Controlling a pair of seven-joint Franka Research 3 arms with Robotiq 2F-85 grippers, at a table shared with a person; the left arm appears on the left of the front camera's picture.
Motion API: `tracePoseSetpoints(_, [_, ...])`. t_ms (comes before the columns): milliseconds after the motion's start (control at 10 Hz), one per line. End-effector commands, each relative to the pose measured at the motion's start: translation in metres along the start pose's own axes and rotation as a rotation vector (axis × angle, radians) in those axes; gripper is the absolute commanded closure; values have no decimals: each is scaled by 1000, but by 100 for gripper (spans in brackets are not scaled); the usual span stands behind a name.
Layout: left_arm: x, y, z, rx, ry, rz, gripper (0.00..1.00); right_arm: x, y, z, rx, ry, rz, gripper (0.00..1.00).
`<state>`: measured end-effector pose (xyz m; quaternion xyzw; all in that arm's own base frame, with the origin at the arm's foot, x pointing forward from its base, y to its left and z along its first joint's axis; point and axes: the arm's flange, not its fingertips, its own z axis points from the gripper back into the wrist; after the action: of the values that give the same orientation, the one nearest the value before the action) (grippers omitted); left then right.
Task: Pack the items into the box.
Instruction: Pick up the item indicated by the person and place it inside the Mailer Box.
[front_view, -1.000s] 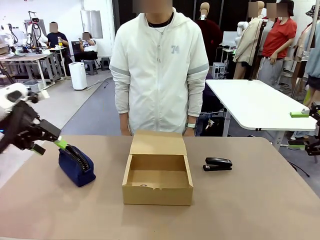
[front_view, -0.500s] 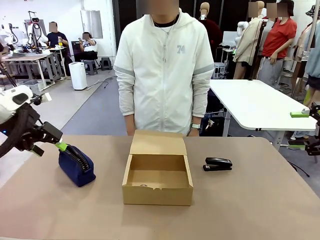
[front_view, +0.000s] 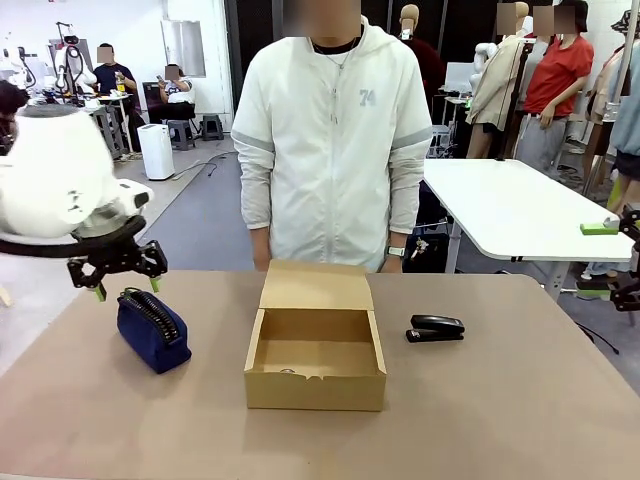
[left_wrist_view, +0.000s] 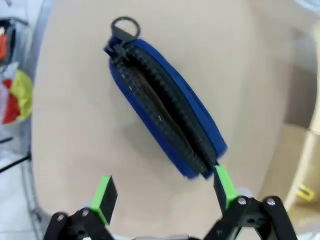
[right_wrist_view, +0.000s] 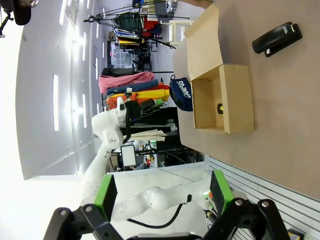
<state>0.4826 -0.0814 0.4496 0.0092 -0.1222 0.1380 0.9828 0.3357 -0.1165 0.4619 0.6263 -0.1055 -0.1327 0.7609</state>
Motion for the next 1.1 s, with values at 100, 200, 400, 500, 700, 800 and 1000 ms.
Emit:
tracePoseSetpoints(100, [37, -17, -27, 31, 100, 127, 0, 1, 4, 3, -1, 11, 0, 0])
tracePoseSetpoints(200, [36, -17, -27, -13, 169, 124, 0, 1, 4, 3, -1, 11, 0, 0])
tracePoseSetpoints(400, [28, -9, -29, 50, 74, 88, 0, 1, 4, 3, -1, 11, 0, 0])
tracePoseSetpoints(500, [28, -9, -29, 50, 74, 88, 0, 1, 4, 3, -1, 11, 0, 0])
tracePoseSetpoints(700, [28, -9, -29, 50, 74, 88, 0, 1, 4, 3, -1, 11, 0, 0])
tracePoseSetpoints(800, [28, -9, -29, 50, 74, 88, 0, 1, 4, 3, -1, 11, 0, 0])
tracePoseSetpoints(1000, [41, -14, -33, 65, 180, 293, 0, 1, 4, 3, -1, 11, 0, 0])
